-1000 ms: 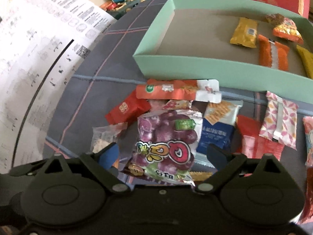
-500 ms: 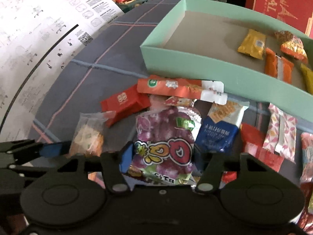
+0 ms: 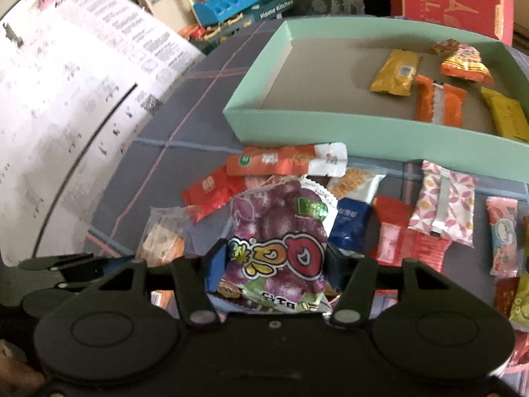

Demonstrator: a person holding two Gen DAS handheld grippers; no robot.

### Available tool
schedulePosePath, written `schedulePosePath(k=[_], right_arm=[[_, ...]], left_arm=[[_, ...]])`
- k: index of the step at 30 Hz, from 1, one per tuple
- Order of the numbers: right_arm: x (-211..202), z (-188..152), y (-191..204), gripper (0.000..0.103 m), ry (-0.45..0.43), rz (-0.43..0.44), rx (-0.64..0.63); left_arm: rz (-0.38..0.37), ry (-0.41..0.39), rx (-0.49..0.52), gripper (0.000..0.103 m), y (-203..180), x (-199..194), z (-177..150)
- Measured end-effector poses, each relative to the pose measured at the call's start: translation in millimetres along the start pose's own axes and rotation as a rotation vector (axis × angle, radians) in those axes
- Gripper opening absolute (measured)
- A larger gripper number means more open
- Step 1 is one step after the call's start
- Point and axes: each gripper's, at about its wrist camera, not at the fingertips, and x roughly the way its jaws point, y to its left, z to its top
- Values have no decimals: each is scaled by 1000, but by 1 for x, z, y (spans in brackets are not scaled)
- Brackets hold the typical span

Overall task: Organize snacks
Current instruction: 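Carry both bags into the green tray and open both tools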

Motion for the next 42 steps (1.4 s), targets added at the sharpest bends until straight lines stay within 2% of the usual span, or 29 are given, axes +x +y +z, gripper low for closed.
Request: schedulePosePath(k=[8,17,21,27,34,42], right_arm=[[-30,23,-25,58,-97,34,61],[-30,97,-54,58,-178,21,102],[-10,136,-67,58,-174,31,135],[36,192,-80,58,-157,6,150],[91,228,-100,58,-102,1,185],[134,239,-118,59,-62,10,221]], left_arm=[[-50,-72,38,36,-20,-27,39],[-72,-128,100,36,-46,-6,133],[-48,-141,168,36,-65,19,178],[-28,-112,197,36,-88,72,235],[7,-62,217,36,-96,133,271],[28,-35,237,36,-97,174,286]])
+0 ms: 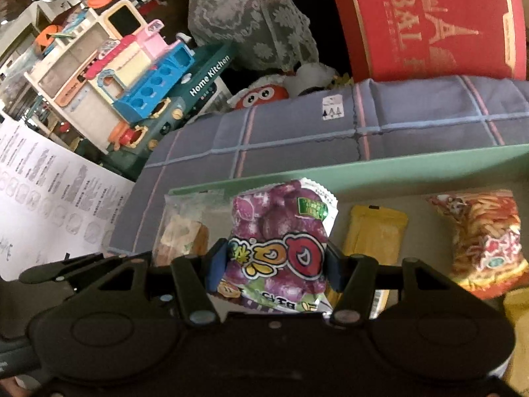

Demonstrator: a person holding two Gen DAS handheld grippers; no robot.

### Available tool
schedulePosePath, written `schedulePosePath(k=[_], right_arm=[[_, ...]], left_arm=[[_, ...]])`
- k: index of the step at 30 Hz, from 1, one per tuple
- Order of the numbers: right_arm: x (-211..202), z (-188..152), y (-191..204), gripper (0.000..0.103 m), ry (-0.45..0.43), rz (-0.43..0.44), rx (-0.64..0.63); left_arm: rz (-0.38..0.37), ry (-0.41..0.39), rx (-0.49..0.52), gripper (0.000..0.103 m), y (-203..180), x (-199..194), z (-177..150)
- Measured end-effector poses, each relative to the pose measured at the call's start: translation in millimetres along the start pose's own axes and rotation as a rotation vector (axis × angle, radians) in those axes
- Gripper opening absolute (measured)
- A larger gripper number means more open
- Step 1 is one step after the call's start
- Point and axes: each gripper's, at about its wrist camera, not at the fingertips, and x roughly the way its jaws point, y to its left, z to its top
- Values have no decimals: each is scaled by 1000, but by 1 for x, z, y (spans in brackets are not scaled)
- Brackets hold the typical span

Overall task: Organize snacks
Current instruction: 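Carry both bags into the green tray and open both tools, then move both tools back over the remaining snack pile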

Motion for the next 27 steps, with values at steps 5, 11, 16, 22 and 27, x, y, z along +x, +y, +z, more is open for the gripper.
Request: schedulePosePath(k=[5,11,16,22,27], right_arm=[[-2,2,-7,92,-25,36,52],[-33,-4,-7,103,-81,31,49],[-62,-15,-9,103,-107,23,50],[-95,-41,-5,103,-108,1,40],[-121,-75,5,103,-90,21,35]], left_arm=[[8,-90,7,93,-5,-13,-4],[8,-93,-24,101,-7,-31,-7],[7,-96,-38,103,-9,-54,-22],[-11,-74,-56,103,-15,-81,-51],[-38,-64,-86,103,-21,-107,-82]])
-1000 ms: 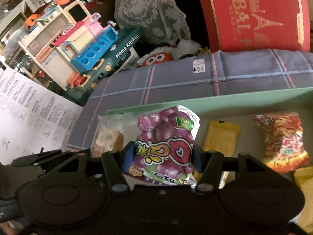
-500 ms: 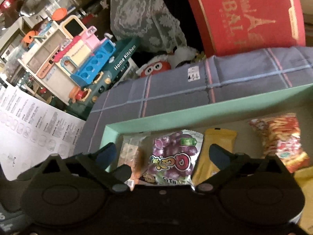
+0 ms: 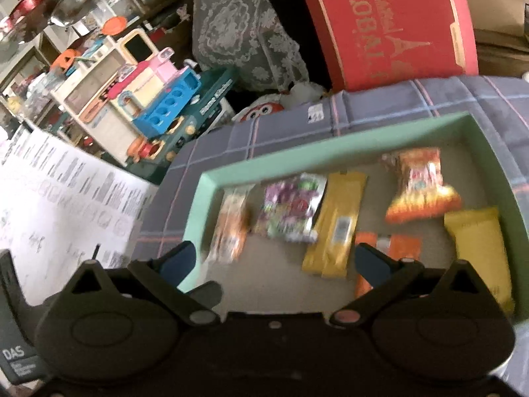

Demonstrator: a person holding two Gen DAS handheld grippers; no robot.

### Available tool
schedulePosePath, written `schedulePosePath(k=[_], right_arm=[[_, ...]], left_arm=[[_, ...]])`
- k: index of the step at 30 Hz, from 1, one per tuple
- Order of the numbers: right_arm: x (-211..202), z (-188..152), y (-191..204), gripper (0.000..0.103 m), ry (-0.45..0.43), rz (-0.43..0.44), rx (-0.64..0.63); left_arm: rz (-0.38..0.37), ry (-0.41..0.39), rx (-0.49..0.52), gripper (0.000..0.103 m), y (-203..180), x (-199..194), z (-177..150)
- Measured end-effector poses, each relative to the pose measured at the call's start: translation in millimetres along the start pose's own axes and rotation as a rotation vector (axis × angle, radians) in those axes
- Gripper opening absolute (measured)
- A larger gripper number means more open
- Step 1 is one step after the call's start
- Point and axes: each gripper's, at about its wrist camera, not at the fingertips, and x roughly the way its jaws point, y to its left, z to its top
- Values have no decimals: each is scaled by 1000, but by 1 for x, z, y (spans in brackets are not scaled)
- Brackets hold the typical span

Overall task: Organize snacks
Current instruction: 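Move both tools back over the remaining snack pile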

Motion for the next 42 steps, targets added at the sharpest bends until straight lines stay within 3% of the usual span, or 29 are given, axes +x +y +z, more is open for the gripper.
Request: schedulePosePath(k=[11,19,25,36,42], right_arm=[[-50,-78,2,103,34,14,-35],[-70,-114,-23,103,56,21,36],[-75,-145,-48,103,94,-1,99],[-74,-172,-66,103,110,-70,123],[-54,-166,-56,89,125,-98,66]], left_arm=[[27,27,-46,103,9,-45,-70],[29,80,-74,103,12,-55,-115],[32,109,-37,103,4,-56,-141],[48,137,-63,103,13,-48,-153],[89,109,-74,103,27,-45,-142]])
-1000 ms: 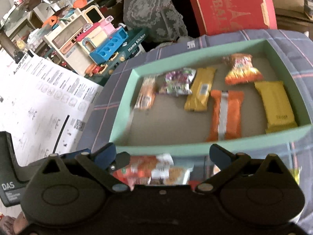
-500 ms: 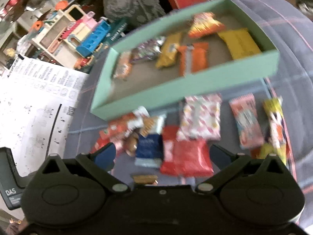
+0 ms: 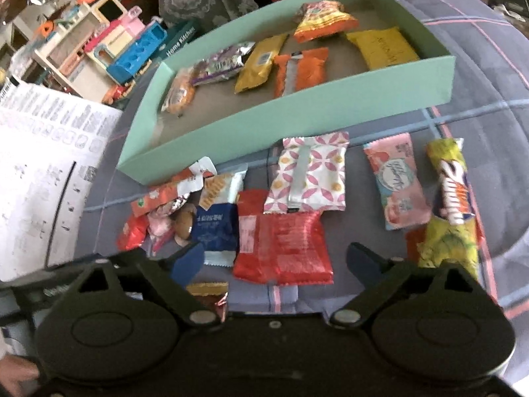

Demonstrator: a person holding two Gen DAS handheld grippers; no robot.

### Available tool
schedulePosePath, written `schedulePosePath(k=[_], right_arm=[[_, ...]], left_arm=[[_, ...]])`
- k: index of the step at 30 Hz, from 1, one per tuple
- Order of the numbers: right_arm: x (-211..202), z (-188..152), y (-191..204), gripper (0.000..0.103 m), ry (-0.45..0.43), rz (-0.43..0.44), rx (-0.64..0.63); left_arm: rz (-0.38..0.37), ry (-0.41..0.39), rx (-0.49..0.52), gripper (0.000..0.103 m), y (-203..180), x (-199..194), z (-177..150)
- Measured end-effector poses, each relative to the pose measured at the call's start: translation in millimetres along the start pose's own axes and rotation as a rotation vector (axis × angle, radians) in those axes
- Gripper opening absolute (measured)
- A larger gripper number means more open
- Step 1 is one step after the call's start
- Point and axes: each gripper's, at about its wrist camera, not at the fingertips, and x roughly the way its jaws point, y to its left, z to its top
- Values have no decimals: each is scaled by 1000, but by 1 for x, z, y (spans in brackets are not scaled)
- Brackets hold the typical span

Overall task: Organize snacks
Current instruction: 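Move both tools back over the remaining snack pile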

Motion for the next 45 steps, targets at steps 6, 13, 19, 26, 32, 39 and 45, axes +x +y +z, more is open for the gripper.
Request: schedulePosePath(k=[6,13,19,26,32,39,45], right_arm=[[16,0,13,79,-6,-54,-82],[15,-1,18,59,-39,-97,-179],[10,-3,7,59,-43,-68,-173],[-1,-7,-10,59,-53,-59,-123],[-8,-11,-20,59,-65,-69,-92],[-11,-16,-26,59,-86,-65,-100],[-12,-18,-28,59,-96,-51,-104]], left_arm=[[33,-28,11,103,9,7,23],[16,-52,83,103,-3,27,52],[-82,0,119,72,-18,45,51],[-130,36,244,62,-50,38,24],[-194,87,317,62,-75,28,11],[-156,32,347,73,-73,15,29],[-104,52,442,74,-91,41,45]])
